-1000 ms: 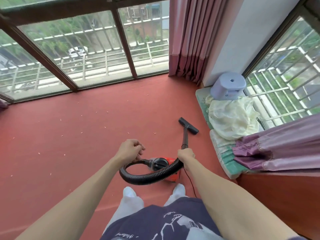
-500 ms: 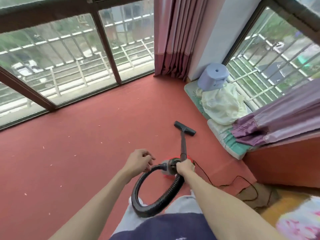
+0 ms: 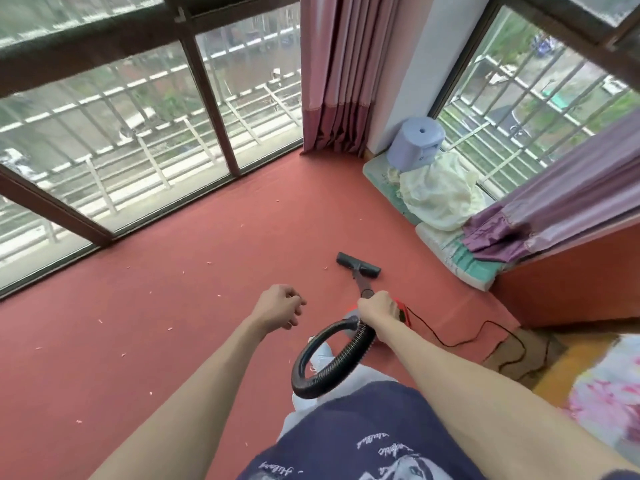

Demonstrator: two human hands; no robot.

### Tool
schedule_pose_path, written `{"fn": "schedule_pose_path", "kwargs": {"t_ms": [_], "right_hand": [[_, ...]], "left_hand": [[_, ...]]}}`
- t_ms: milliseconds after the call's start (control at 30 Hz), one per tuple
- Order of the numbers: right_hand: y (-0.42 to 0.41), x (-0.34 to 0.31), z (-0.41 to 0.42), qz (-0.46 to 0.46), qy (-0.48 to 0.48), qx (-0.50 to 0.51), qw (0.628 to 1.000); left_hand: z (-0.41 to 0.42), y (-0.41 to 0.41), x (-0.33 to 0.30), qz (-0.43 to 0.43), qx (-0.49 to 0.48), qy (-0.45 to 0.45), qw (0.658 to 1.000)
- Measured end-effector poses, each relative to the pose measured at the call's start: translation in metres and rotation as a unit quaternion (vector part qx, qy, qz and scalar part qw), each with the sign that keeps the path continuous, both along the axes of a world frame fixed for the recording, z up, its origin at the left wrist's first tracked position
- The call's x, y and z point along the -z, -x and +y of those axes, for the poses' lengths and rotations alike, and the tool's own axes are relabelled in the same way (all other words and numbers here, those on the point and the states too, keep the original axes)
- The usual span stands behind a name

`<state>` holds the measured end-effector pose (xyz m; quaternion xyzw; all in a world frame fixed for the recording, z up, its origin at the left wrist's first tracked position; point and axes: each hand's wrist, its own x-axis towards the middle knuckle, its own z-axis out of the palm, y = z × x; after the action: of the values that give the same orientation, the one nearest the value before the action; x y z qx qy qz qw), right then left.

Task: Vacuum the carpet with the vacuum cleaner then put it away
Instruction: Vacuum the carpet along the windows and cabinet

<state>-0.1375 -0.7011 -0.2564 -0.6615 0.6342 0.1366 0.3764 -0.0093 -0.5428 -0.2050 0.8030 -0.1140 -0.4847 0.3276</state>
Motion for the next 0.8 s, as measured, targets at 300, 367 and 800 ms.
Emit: {"fn": "schedule_pose_path", "kwargs": {"t_ms": [300,367,800], "right_hand": [[-0.074,0.019,0.009,-0.004,-0.006,0.001,1.0],[-0.098,0.026,-0.002,-0.005,-0.006,0.002,1.0],[-0.206,0.051,-0.133,0.032,-0.008,0.036,0.999]], "left_hand": [[-0.005,-0.072,-0.009,-0.034,0.045,0.002,0.998],[-0.007,-0.095,-0.006,-0.039,0.052,-0.005,0.998],[-0.024,-0.231,0.02,-0.01,0.071,-0.06,0.996]]}}
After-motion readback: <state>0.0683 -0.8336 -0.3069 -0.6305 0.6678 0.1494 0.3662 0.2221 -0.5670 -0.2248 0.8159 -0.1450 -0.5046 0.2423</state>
